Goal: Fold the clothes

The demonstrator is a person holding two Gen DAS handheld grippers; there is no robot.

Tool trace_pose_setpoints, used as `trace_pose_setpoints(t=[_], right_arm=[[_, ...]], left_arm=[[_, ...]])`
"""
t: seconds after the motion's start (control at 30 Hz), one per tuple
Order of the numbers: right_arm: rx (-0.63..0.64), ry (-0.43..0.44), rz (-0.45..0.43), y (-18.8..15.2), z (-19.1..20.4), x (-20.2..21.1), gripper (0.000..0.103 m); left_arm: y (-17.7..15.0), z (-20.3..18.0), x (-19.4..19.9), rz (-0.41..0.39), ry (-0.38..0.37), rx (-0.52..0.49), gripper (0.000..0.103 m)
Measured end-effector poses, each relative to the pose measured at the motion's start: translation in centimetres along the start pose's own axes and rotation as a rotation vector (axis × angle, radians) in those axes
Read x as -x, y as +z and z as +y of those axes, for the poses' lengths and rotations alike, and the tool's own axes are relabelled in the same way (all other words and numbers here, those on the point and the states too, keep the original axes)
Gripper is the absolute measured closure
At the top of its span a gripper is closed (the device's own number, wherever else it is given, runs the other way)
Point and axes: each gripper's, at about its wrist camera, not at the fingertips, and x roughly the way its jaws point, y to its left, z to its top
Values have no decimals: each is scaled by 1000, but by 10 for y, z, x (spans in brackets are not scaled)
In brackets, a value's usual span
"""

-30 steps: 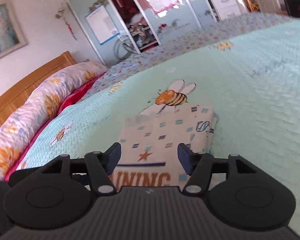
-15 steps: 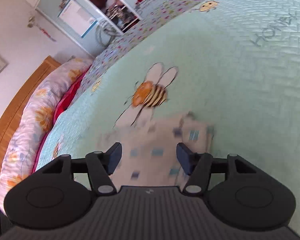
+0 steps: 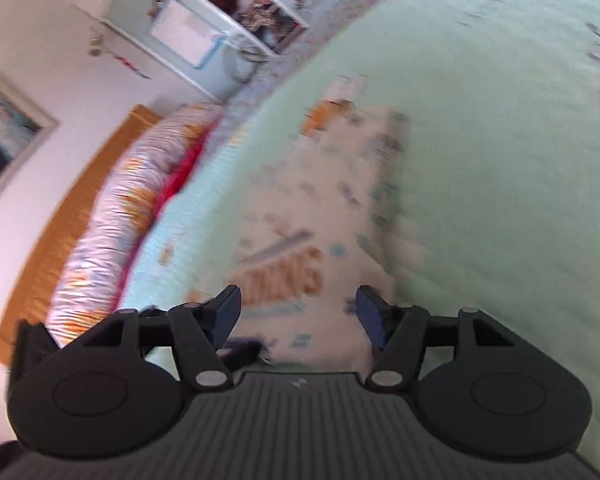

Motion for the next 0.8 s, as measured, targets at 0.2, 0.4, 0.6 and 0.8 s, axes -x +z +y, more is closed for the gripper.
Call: trace_pose_setpoints(t=[0.2,0.4,0.6,0.8], right_arm=[[-5,39,-128,9,18,23,35],[-10,35,-54,50,14,-46,34],[10,20,-84,96,21,-77,34],[75,-39,18,121,10,-120,33]], left_arm=[[17,1,18,-91,14,10,39],[51,26,-35,-61,44,-16,39],[58,72,-83,26,39,75,28],[55,101,-95,40,33,178,21]])
